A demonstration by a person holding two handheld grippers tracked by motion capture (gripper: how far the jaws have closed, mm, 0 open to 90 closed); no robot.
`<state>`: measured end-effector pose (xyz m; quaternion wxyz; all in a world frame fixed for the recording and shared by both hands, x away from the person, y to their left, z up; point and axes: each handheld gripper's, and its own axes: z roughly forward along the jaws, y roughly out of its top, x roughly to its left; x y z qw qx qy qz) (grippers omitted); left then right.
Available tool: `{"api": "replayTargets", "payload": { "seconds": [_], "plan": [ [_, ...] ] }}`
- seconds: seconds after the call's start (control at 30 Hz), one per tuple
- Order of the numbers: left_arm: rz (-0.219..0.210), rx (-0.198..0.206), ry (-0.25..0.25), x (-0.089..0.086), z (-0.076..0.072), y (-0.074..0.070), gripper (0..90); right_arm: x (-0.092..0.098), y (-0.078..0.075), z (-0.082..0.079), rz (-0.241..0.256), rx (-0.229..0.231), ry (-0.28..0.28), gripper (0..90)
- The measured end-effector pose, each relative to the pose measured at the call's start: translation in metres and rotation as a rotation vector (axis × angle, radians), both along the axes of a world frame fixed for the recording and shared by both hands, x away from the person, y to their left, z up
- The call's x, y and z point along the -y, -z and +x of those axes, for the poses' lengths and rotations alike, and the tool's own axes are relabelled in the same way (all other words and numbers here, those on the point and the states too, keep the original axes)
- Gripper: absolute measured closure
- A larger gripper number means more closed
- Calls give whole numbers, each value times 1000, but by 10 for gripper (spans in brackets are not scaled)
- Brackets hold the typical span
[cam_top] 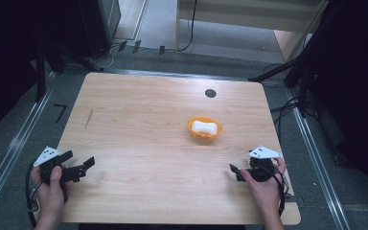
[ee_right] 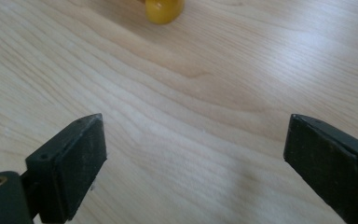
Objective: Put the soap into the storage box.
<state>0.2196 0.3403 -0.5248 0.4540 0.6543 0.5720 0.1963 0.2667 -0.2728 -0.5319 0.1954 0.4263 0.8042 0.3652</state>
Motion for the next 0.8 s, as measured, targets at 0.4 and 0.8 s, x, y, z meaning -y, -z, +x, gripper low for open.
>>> {"api": "replayTargets", "payload": {
  "seconds": [0.4, 0.8],
  "plan": [
    [-1, 0, 1, 0, 0, 0, 0, 25, 14, -33, 16, -2, 37, 23],
    [3, -3, 3, 0, 0, 0, 0, 39, 20, -46, 74, 25, 64, 24]
  ]
}}
